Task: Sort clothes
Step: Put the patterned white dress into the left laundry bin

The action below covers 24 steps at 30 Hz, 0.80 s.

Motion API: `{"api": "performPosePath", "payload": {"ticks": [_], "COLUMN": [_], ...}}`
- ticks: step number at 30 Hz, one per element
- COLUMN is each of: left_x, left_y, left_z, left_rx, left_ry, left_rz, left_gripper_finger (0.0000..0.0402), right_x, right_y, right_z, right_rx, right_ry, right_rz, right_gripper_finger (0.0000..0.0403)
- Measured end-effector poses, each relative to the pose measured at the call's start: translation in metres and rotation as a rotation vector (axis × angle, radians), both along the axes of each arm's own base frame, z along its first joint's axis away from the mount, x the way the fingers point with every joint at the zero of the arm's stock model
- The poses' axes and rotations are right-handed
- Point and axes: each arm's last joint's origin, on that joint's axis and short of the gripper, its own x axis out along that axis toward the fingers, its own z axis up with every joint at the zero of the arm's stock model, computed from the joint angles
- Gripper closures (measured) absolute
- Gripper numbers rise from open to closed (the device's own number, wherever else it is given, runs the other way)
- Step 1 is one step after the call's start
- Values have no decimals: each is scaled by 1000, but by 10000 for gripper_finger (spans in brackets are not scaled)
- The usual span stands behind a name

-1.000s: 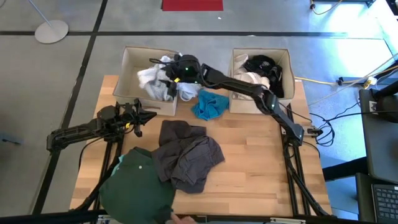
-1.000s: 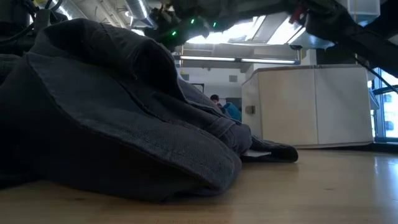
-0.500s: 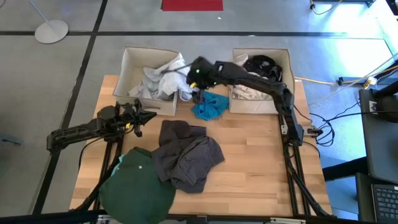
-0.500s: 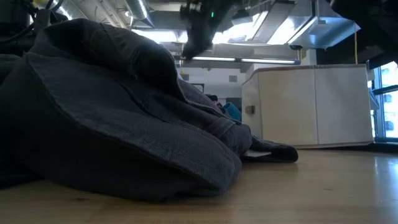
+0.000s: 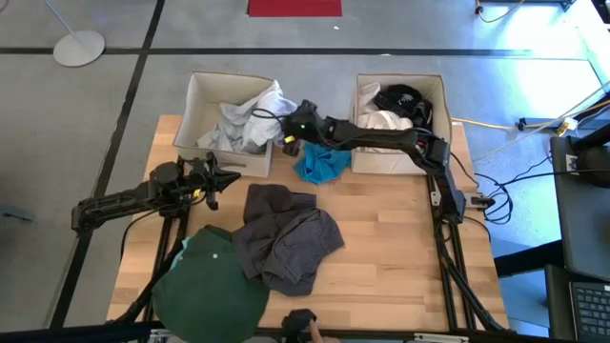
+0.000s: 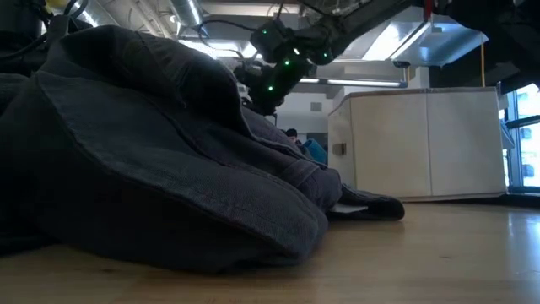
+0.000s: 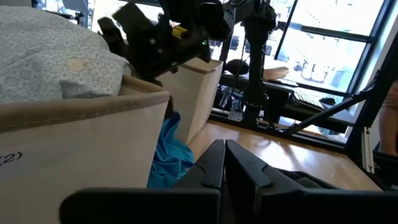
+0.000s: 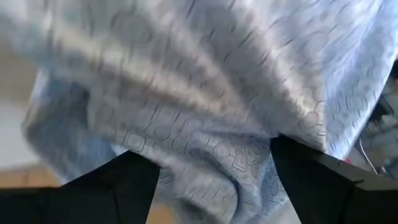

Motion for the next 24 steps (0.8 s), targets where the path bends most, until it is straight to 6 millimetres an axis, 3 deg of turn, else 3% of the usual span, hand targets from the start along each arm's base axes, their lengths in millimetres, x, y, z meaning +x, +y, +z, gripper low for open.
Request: {"api": "performPosePath", "payload": {"ticks": [4,7,10,14,16,20,24], "left_x": [0,0,0,0,0,0,0], "left_y": [0,0,0,0,0,0,0], "left_z": [0,0,0,0,0,0,0], "left_rx": [1,2,2,1,1,0,0], "left_ry": [-1,-2,-1,-1,-1,-1,-1], "left_rz": [0,1,1,1,1,1,1], "left_gripper_finger": [398,398,398,398,398,398,398], "right_x": [-3,-6,-8,-7,-2,9,16], "right_y": [-13,-22,-28,-31,-28,-17,-1], "right_z": [0,2,1,8,24,70,104], "right_rx": [-2,5,10,-47,-88,-170,-208], "right_ry": [-76,-101,-97,-74,-91,-202,-297], "right_rz": [18,19,19,24,46,96,189], "right_gripper_finger": [102,136,213,355,385,373,392]}}
